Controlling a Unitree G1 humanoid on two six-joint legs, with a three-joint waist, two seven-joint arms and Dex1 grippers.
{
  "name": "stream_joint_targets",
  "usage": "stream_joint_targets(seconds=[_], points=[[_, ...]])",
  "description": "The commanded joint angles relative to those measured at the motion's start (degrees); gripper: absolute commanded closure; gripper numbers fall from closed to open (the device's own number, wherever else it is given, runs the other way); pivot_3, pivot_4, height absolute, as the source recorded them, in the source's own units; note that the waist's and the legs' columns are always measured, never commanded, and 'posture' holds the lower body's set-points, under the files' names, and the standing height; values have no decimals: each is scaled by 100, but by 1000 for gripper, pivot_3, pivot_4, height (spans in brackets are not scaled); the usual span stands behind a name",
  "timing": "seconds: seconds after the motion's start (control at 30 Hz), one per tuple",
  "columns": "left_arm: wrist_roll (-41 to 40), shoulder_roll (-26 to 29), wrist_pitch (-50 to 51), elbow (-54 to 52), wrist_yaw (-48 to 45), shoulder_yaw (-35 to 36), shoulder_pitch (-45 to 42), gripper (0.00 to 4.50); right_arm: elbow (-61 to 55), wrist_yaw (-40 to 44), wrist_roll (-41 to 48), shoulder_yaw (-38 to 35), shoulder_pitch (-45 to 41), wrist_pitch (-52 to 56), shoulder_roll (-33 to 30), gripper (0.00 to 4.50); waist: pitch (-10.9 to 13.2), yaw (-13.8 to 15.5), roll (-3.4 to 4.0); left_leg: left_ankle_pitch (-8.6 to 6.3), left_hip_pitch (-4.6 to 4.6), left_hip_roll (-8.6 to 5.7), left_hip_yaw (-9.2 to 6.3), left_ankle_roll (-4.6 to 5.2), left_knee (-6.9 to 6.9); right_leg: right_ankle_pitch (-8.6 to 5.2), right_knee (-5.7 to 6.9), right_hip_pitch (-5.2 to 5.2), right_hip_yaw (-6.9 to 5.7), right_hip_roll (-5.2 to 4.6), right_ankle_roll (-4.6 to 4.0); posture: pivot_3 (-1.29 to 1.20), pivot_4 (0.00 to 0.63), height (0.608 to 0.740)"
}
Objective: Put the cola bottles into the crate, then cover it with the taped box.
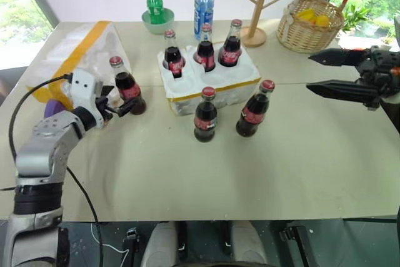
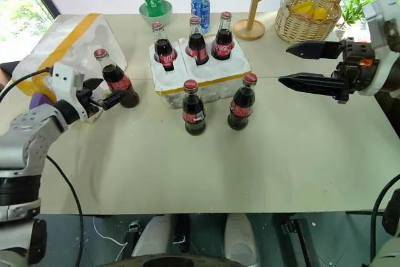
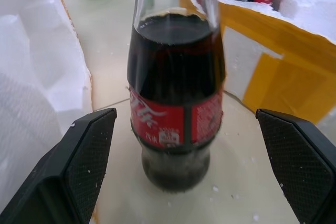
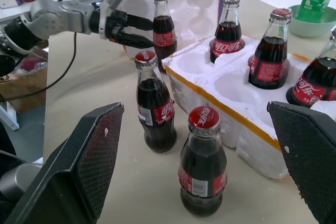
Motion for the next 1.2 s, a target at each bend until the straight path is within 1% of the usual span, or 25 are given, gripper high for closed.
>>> stream_joint_targets(seconds=[0.03,0.17,0.23,0.27,0.33,0.53,0.6,0.77,0.83,0.87,0.93,1.07,1.1,1.2], points=[[255,-118,-348,506,-9,-161,-441,44,-216,-108,316,-193,-238,90,-89,0,1,-1,-1,0,0,0,0,0,0,0,1,0,0,1,1,0,150,740],[499,-282,-638,1169,-147,-399,-787,44,-229,-247,393,-119,-353,98,-26,0,0,-2,-3,1,0,0,0,2,1,4,1,1,-2,7,9,0,150,740],[559,-296,-725,1286,-259,-457,-824,579,-213,-317,404,-86,-393,82,-4,0,0,-8,-3,1,0,0,2,3,1,6,1,1,-2,8,11,0,150,740],[559,-295,-722,1284,-306,-466,-820,941,-202,-344,412,-79,-408,80,-1,0,-1,-9,-3,1,0,0,2,3,1,6,1,1,-2,8,12,0,150,740],[523,-286,-642,1211,-371,-435,-788,1833,-187,-386,423,-74,-425,72,-3,0,-1,-7,-3,1,1,1,1,3,1,6,1,2,-2,9,12,0,150,740],[60,141,-180,417,-1079,-249,-484,1833,-172,-520,428,-86,-425,57,18,0,0,-13,-4,1,0,1,2,3,2,5,-2,2,-2,9,13,0,150,740],[-292,372,95,74,-1470,-147,-481,1833,-144,-561,393,-79,-411,22,28,0,3,-14,-9,1,-1,1,2,2,2,5,-4,2,-2,9,13,0,150,740],[-1394,977,1073,-634,-2542,-19,-645,1833,-183,-625,377,-96,-316,-6,38,0,17,-12,-33,2,-4,3,0,2,2,5,-3,1,-3,10,13,0,150,740],[-1709,1211,1382,-698,-2890,-89,-903,1833,-225,-656,366,-115,-253,-7,36,0,18,-7,-35,2,-4,2,0,2,3,5,-4,1,-3,9,12,0,150,740],[-1805,1227,1479,-604,-2983,-143,-1168,1833,-252,-678,336,-124,-202,-35,31,0,21,0,-39,2,-4,2,0,2,3,5,-4,1,-3,9,12,0,150,740],[-1882,1124,1593,-351,-3018,-240,-1697,1833,-286,-725,318,-148,-130,-59,28,0,25,18,-46,2,-5,0,-2,2,6,5,-1,2,-5,11,13,0,150,740],[-1654,531,1402,574,-2994,-533,-2929,1833,-361,-865,348,-207,-35,-89,53,0,26,49,-47,4,-5,-2,-5,2,13,7,1,6,-6,15,17,0,150,740],[-1534,382,1286,838,-3017,-620,-3187,1833,-377,-909,352,-212,-27,-100,68,0,26,61,-47,6,-5,-3,-5,-1,14,7,0,7,-6,18,19,0,150,740],[-897,-229,447,1979,-3040,-1019,-4032,1833,-460,-1059,374,-248,26,-109,128,0,26,108,-48,17,-5,-12,-1,-19,17,7,-2,8,-5,27,21,0,150,740]])
